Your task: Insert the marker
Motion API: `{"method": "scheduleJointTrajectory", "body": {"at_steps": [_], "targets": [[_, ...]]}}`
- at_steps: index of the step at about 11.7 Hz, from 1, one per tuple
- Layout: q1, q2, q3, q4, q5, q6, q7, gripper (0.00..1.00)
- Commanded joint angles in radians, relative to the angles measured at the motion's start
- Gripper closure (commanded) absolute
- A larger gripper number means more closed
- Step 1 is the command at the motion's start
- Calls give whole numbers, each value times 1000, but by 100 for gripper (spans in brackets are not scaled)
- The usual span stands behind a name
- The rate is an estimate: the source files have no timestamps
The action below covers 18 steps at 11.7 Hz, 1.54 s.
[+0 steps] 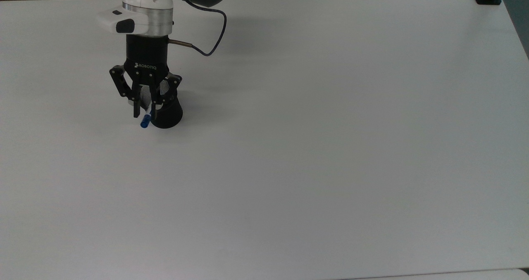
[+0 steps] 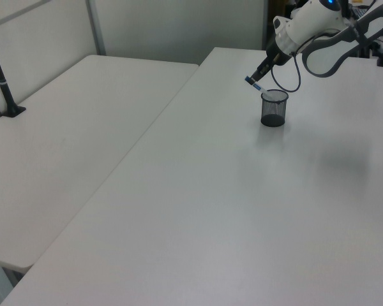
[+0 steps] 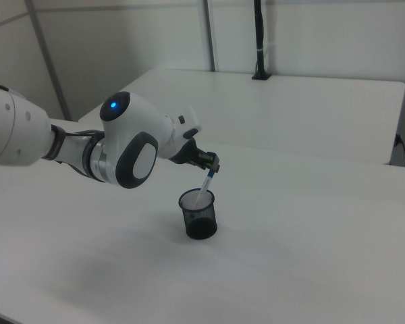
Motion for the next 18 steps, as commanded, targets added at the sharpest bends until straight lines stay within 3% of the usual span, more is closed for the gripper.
{"method": "scheduleJointTrajectory", "body": {"at_steps": [1, 3, 5, 8, 11, 15, 18], "targets": [[-10, -37, 2, -27, -16, 14, 5, 33], [-22, -52, 2, -23, -14, 11, 8, 26], [-23, -110, 2, 12, -8, -160, 7, 0], [-30, -175, -7, 206, -3, -722, 7, 0], [-28, -209, -7, 359, 0, -1096, 4, 0], [35, -275, -7, 396, 35, -1274, 8, 0], [79, -256, -12, 446, 50, -1272, -4, 0]]}}
